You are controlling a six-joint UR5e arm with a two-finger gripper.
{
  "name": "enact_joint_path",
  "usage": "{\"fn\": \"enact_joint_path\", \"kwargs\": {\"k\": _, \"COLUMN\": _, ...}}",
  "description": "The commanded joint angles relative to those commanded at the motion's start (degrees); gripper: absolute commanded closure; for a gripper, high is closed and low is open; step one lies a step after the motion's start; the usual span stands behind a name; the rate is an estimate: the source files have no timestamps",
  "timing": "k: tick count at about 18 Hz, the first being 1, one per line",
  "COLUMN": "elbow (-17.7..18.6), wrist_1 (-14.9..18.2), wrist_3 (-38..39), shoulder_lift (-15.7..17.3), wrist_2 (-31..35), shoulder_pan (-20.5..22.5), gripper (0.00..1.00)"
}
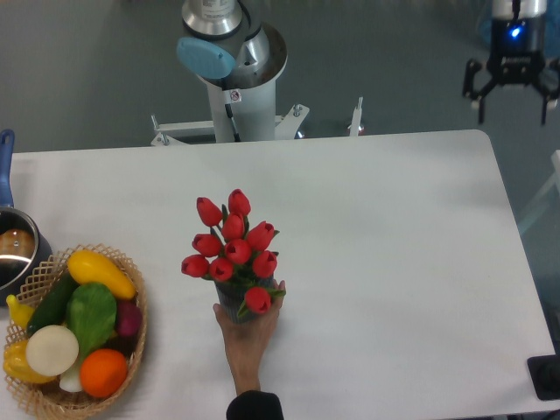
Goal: Insert the flowers into the vase
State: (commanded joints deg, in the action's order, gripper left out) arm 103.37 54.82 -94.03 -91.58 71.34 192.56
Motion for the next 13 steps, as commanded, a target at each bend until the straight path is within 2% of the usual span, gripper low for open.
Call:
{"fn": "enact_joint_path", "kwargs": {"k": 3, "elbow": -3.1, "wrist_1": 7.6, "wrist_3": -5.0, "shoulder_lift": 1.1, "wrist_2": 6.9, "shoulder_pan": 3.7, "gripper": 0.0}}
{"fn": "enact_joint_path", "kwargs": {"k": 5, "elbow": -4.5, "wrist_1": 12.8, "wrist_3": -9.7, "shoulder_lift": 2.1, "wrist_2": 6.8, "shoulder_pan": 8.5, "gripper": 0.0}}
{"fn": "enact_joint_path", "kwargs": {"k": 9, "elbow": -4.4, "wrist_1": 20.0, "wrist_3": -20.0, "shoulder_lift": 5.5, "wrist_2": 7.1, "shoulder_pan": 19.1, "gripper": 0.0}}
{"fn": "enact_joint_path", "kwargs": {"k": 12, "elbow": -5.9, "wrist_1": 25.2, "wrist_3": -28.5, "shoulder_lift": 6.2, "wrist_2": 10.6, "shoulder_pan": 25.2, "gripper": 0.0}}
{"fn": "enact_joint_path", "kwargs": {"k": 13, "elbow": -7.5, "wrist_1": 28.6, "wrist_3": -30.6, "shoulder_lift": 6.0, "wrist_2": 11.2, "shoulder_pan": 27.3, "gripper": 0.0}}
